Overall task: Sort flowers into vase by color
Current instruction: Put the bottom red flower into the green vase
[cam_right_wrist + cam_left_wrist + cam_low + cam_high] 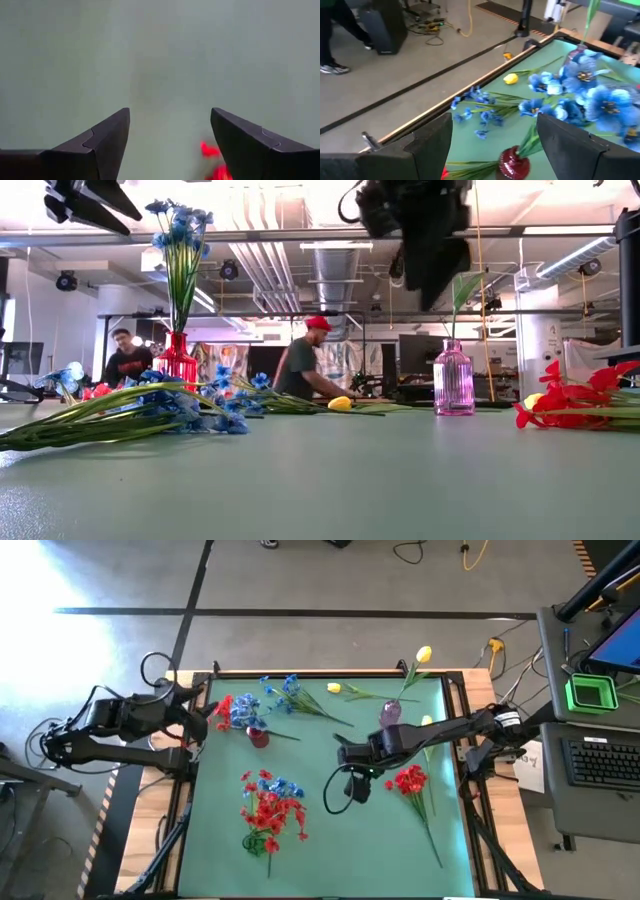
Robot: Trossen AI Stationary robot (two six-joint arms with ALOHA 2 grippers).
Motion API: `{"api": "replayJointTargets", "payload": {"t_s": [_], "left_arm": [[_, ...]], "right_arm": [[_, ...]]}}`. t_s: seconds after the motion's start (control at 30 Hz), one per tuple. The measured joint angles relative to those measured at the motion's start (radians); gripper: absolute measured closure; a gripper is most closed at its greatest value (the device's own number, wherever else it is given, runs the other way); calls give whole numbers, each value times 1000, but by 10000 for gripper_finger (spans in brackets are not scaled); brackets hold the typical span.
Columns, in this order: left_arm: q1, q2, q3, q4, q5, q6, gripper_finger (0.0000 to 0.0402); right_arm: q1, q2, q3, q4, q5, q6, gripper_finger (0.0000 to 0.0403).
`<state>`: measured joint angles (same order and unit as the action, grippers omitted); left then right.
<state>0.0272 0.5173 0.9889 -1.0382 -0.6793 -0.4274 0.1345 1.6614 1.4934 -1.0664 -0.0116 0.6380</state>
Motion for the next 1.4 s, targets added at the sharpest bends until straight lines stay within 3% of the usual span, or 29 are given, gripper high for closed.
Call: {"api": "replayJointTargets", "payload": {"t_s": [0.23,0.47,0.8,0.93,1.1,1.23,1.4], "left_arm": [[-3,18,-24,16,98,-30,126],[-63,25,-75,136,208,-48,126],[-192,22,-67,190,169,-61,126],[-233,30,-68,194,128,-92,126],[-249,32,-68,190,122,-122,126],[-249,32,-68,177,121,-133,126],[-248,29,-68,175,112,-133,126]], "right_arm": [[46,-64,-51,-34,16,76,96],[112,-145,-123,-29,113,141,83],[178,-235,-239,11,203,271,87],[180,-237,-302,2,168,394,92],[193,-238,-401,-2,49,549,99],[236,-238,-452,-40,-68,654,98],[297,-240,-490,-76,-135,788,97]]}}
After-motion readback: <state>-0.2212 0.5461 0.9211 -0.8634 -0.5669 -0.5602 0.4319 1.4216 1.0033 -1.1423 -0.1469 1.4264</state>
